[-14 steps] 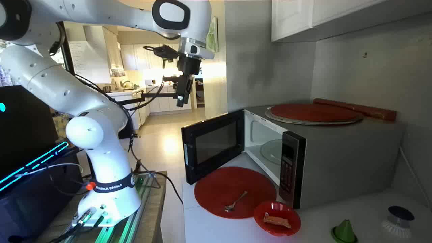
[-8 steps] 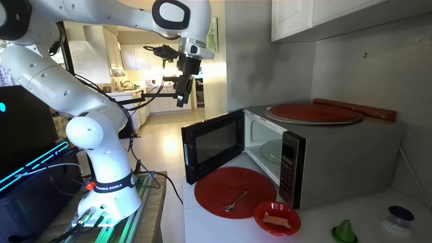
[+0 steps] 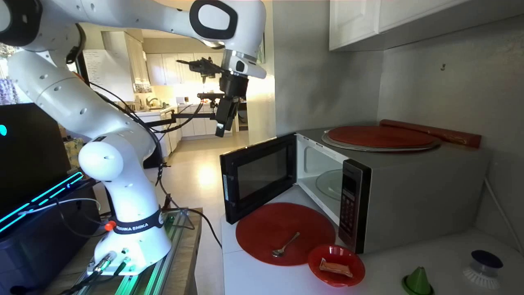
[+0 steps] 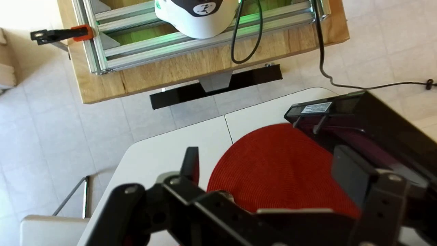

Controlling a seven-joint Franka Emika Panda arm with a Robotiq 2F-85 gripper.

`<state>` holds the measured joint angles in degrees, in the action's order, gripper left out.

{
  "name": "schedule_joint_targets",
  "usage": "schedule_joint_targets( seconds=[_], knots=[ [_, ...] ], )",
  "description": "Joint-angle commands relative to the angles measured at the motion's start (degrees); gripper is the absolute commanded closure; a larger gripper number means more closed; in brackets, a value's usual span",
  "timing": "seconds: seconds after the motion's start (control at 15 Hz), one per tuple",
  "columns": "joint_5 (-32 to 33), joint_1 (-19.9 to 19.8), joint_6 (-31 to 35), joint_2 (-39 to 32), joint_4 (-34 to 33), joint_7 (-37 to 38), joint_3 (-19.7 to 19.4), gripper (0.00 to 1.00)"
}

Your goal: Put the red bowl in the microwave

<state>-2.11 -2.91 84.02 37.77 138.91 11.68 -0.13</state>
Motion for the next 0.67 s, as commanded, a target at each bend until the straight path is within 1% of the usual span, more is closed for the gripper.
schedule_joint_targets(
  seconds=[0.0, 0.13, 0.27, 0.33, 0.4, 0.47, 0.6],
  knots=[
    [-1.8, -3.5, 0.3, -11.3, -5.8, -8.9, -9.2, 0.0],
    [-3.7, -4.9, 0.5, -17.7, -10.2, -15.0, -14.5, 0.0],
    [-7.9, -5.7, -0.3, -24.7, -15.5, -20.5, -18.5, 0.0],
    [-9.8, -4.4, -0.5, -28.2, -18.4, -21.9, -21.0, 0.0],
    [-11.2, -4.4, -0.6, -31.5, -20.6, -21.7, -21.6, 0.0],
    [-8.0, -7.1, 1.2, -23.6, -13.9, -20.4, -18.5, 0.0],
    [-9.6, -7.3, 1.2, -29.1, -17.6, -21.4, -19.2, 0.0]
  ],
)
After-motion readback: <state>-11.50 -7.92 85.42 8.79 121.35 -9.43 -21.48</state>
